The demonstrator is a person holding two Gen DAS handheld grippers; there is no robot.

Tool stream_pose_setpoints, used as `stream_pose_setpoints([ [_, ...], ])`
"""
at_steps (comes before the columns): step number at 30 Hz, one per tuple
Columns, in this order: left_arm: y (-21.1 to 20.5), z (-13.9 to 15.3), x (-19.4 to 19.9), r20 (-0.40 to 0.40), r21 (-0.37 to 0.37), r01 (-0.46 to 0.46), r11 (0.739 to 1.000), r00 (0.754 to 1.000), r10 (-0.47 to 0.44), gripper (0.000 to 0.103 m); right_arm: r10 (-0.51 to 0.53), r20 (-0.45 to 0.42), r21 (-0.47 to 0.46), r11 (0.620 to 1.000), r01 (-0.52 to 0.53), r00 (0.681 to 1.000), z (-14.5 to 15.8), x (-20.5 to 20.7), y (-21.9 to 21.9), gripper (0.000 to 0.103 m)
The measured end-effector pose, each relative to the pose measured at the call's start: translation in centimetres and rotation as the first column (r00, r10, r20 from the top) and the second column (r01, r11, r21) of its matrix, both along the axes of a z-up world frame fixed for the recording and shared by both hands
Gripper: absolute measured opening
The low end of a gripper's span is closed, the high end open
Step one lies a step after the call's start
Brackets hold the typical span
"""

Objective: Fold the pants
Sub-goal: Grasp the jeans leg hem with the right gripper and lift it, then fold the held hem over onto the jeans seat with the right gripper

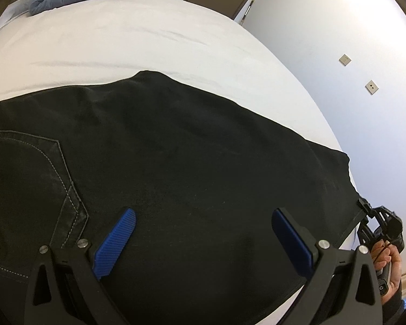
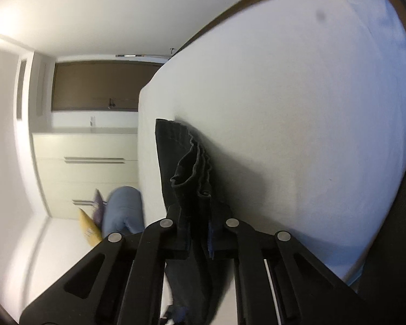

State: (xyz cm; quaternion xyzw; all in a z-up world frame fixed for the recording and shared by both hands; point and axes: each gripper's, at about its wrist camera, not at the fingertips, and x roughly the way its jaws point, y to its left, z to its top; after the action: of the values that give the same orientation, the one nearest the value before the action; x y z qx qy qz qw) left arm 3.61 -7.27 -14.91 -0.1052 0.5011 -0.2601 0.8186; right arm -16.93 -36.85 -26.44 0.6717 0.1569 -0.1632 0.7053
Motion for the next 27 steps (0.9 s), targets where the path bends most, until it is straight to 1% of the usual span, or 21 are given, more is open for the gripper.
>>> stream_pose_setpoints([
  [2,0.3,-0.1,0.0,-0.003,-0.012,0.000,1.000,1.000,0.000,0.102,0.016,-0.028,-0.057,0.998,-0.018,0.999,1.6,0.6,0.5,0.007],
  [3,0.5,-0.1,0.0,-0.005,-0.020,-0.001,1.000,1.000,0.001,0.102,0.031,-0.051,-0.102,0.994,-0.036,0.998,3.1,3.0,0.5,0.006],
  [5,0.9,-0.1,0.1,-0.009,-0.037,-0.005,0.999,1.000,0.005,0.102,0.094,-0.113,-0.234,0.965,-0.118,0.989,7.0,5.0,2.1,0.006],
  [6,1.1,-0.1,0.1,-0.010,-0.046,-0.008,0.999,1.000,0.007,0.102,0.134,-0.143,-0.301,0.938,-0.172,0.981,8.7,6.1,3.4,0.006],
  [7,1.3,-0.1,0.2,-0.013,-0.058,-0.010,0.998,1.000,0.009,0.102,0.193,-0.186,-0.387,0.887,-0.252,0.964,10.7,8.3,5.6,0.006],
  [8,1.6,-0.1,0.2,-0.018,-0.071,-0.014,0.997,1.000,0.013,0.102,0.241,-0.223,-0.448,0.835,-0.319,0.944,12.1,9.5,7.7,0.006],
  [9,1.8,0.0,0.3,-0.027,-0.088,-0.022,0.996,0.999,0.019,0.102,0.296,-0.276,-0.509,0.762,-0.400,0.914,13.4,11.1,10.5,0.006],
  [10,2.2,0.2,0.5,-0.041,-0.111,-0.033,0.993,0.999,0.029,0.102,0.353,-0.348,-0.565,0.661,-0.495,0.868,14.2,13.0,14.0,0.006],
  [11,2.6,0.3,0.6,-0.059,-0.137,-0.047,0.989,0.997,0.039,0.103,0.399,-0.434,-0.607,0.534,-0.589,0.808,14.3,15.0,17.9,0.006],
  [12,3.1,0.4,0.8,-0.089,-0.188,-0.066,0.980,0.995,0.050,0.103,0.419,-0.501,-0.626,0.429,-0.651,0.758,14.0,16.4,21.0,0.006],
  [13,3.7,0.5,1.0,-0.115,-0.235,-0.077,0.969,0.992,0.050,0.103,0.430,-0.589,-0.630,0.287,-0.722,0.685,12.8,17.7,25.1,0.006],
  [14,3.9,0.5,1.2,-0.144,-0.278,-0.086,0.957,0.988,0.047,0.103,0.434,-0.633,-0.620,0.210,-0.756,0.640,11.7,18.4,27.4,0.006],
  [15,4.0,0.6,1.4,-0.163,-0.299,-0.089,0.950,0.986,0.041,0.103,0.442,-0.667,-0.603,0.152,-0.783,0.600,10.5,18.9,29.4,0.006],
  [16,4.0,0.7,1.5,-0.172,-0.310,-0.090,0.947,0.984,0.037,0.103,0.451,-0.690,-0.586,0.109,-0.803,0.566,9.4,19.2,31.1,0.006],
  [18,4.1,0.7,2.0,-0.195,-0.343,-0.100,0.934,0.980,0.034,0.103,0.458,-0.712,-0.572,0.064,-0.818,0.533,8.3,19.4,32.7,0.006],
  [19,4.1,0.5,2.2,-0.211,-0.357,-0.110,0.928,0.977,0.034,0.103,0.451,-0.723,-0.567,0.047,-0.822,0.524,7.9,19.3,33.3,0.006],
  [20,4.0,0.4,2.5,-0.229,-0.368,-0.118,0.923,0.973,0.033,0.103,0.444,-0.727,-0.567,0.042,-0.822,0.524,7.7,19.3,33.5,0.006],
  [21,3.8,0.2,2.7,-0.244,-0.373,-0.121,0.920,0.969,0.028,0.103,0.444,-0.724,-0.570,0.046,-0.820,0.528,6.9,18.1,33.3,0.006],
  [24,2.5,-0.2,3.2,-0.271,-0.356,-0.111,0.928,0.963,0.011,0.103,0.446,-0.708,-0.578,0.081,-0.812,0.548,7.2,18.2,32.8,0.006],
  [25,2.0,-0.3,3.3,-0.279,-0.356,-0.102,0.929,0.960,-0.002,0.103,0.446,-0.702,-0.585,0.082,-0.807,0.555,7.4,18.6,32.6,0.006],
  [27,1.1,-0.2,3.6,-0.286,-0.353,-0.085,0.932,0.958,-0.020,0.103,0.437,-0.700,-0.601,0.068,-0.796,0.566,7.7,18.6,33.1,0.006],
])
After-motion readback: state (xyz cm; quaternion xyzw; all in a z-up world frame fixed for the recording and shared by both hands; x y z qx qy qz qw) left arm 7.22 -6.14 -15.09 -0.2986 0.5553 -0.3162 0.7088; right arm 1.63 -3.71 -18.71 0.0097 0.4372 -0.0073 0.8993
